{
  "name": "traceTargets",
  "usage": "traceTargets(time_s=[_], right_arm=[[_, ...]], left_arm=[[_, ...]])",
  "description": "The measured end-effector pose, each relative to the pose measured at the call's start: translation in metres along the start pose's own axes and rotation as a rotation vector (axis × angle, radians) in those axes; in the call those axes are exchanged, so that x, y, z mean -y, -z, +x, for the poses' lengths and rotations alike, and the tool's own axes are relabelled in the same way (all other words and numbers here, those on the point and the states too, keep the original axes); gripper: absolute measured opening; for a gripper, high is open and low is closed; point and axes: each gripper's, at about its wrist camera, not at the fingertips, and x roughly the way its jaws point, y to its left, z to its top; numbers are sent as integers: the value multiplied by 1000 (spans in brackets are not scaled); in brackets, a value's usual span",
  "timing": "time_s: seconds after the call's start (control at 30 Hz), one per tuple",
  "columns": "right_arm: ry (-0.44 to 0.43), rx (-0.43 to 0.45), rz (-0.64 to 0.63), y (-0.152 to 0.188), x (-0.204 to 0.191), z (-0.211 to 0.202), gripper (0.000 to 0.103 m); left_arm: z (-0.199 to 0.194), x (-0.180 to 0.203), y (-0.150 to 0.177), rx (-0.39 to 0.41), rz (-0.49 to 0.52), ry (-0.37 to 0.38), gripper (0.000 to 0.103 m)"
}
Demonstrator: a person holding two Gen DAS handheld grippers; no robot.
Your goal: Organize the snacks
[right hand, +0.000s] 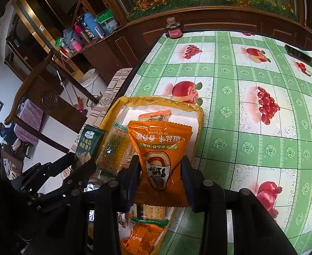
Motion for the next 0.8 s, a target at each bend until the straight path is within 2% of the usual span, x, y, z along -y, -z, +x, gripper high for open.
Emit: traceTargets(time_s=[0.8], right_arm=[[-9,-14,5,-2,0,11,39]], left_arm=[[8,-2,-2,-9,-7,20,44]])
